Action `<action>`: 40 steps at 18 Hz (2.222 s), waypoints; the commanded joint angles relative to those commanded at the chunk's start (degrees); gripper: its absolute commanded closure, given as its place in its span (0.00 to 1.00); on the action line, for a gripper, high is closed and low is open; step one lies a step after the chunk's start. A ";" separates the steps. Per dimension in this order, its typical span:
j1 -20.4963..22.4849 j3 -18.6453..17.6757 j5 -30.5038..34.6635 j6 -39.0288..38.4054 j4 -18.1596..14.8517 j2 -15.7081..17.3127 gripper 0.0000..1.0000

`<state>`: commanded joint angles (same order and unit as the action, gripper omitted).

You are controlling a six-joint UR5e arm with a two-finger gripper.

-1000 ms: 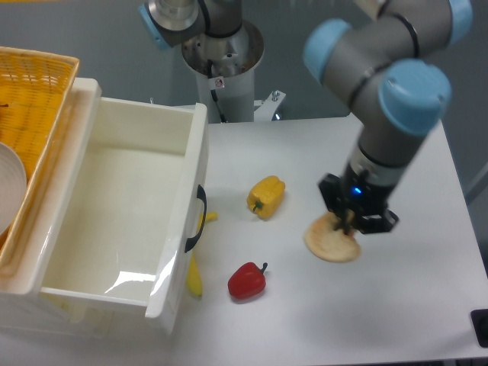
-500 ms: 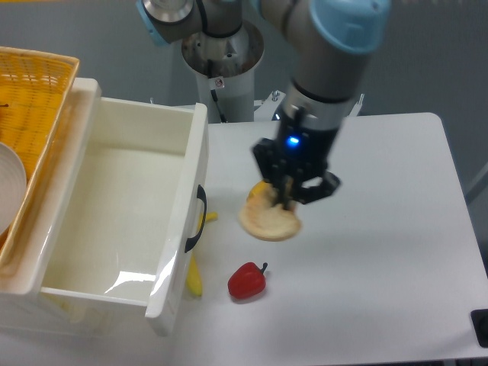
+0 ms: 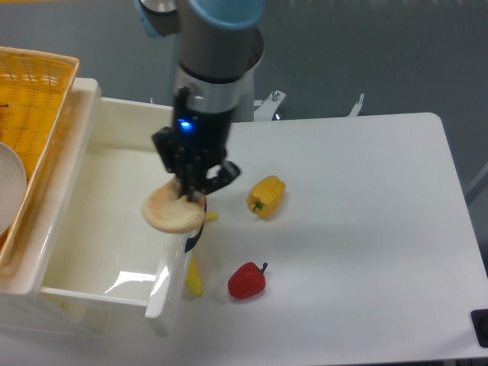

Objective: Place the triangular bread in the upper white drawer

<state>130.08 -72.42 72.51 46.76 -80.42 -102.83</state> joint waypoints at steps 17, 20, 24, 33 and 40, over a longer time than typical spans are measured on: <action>-4.40 -5.71 0.44 0.00 1.32 -2.20 0.47; -4.49 -6.59 0.44 -0.09 2.02 -2.29 0.25; -5.36 -6.51 0.44 -2.26 2.20 -2.11 0.06; -2.48 -3.52 0.00 -5.28 3.43 -1.32 0.01; 3.76 -3.43 0.00 -5.45 9.22 -2.20 0.00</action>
<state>133.85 -75.85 72.51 41.31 -71.20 -105.03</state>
